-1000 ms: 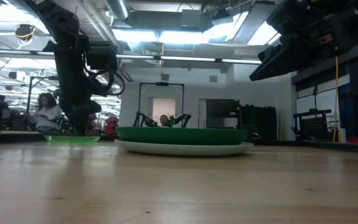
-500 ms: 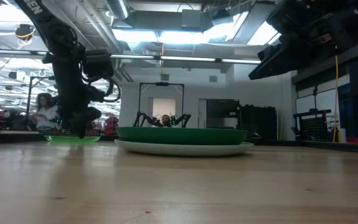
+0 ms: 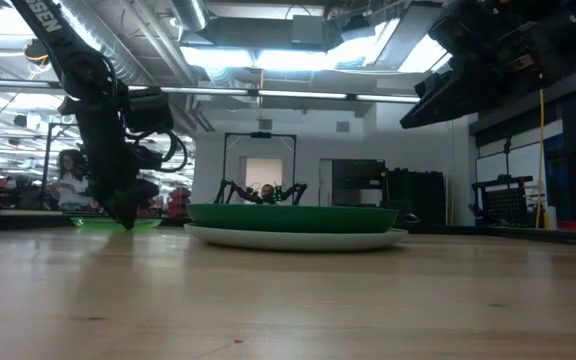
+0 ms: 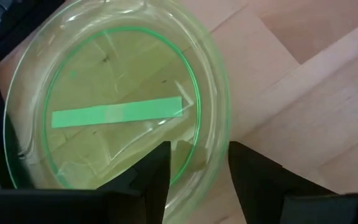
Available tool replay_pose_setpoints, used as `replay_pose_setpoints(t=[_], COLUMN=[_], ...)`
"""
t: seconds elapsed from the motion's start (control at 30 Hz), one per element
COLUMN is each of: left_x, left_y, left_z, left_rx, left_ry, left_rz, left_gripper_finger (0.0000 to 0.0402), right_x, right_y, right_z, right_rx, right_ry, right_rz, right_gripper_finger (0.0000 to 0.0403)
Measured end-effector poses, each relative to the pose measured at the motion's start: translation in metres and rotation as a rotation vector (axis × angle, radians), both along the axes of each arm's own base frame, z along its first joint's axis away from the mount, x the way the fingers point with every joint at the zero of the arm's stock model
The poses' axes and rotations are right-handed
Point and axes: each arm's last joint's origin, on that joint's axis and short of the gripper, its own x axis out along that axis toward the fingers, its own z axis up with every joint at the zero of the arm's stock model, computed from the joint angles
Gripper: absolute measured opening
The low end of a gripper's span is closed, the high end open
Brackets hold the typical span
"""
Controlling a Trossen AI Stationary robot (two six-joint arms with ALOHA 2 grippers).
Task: Stack plastic plates
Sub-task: Stack the left green plate on top of the light pink plate
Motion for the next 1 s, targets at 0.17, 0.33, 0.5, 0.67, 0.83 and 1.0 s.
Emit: replay_pose_setpoints(t=[0.17,0.33,0.5,0.67,0.83,1.0], left_x=[0.0,0.0,0.0,0.0,0.003,0.009], left_y=[0.001,0.001,0.001,0.001,-0.003,-0.009], left_z=[0.0,-0.001,-0.001,-0.001,-0.001,-0.001], left_rx=[-0.006,-0.013,-0.012,-0.013,-0.013,-0.012], left_ry=[-0.02,-0.025,-0.009,-0.008,-0.01,-0.011], left_rz=[-0.001,-0.005,-0.025,-0.027,-0.052,-0.092], left_gripper_finger=[0.0136,0.0095,0.0046,0.0005,0.0005,0.0003], right_x=[0.0,0.0,0.0,0.0,0.0,0.0], right_y=[0.0,0.0,0.0,0.0,0.0,0.0], right_z=[0.0,0.0,0.0,0.0,0.0,0.001], right_rx=[0.0,0.004,0.003,0.003,0.002,0.003], right_ry=[0.0,0.001,0.001,0.001,0.001,-0.008], right_rz=[0.0,-0.003,-0.003,-0.003,-0.002,-0.003], right_gripper_finger=[0.011,0.011,0.011,0.011,0.011,0.011])
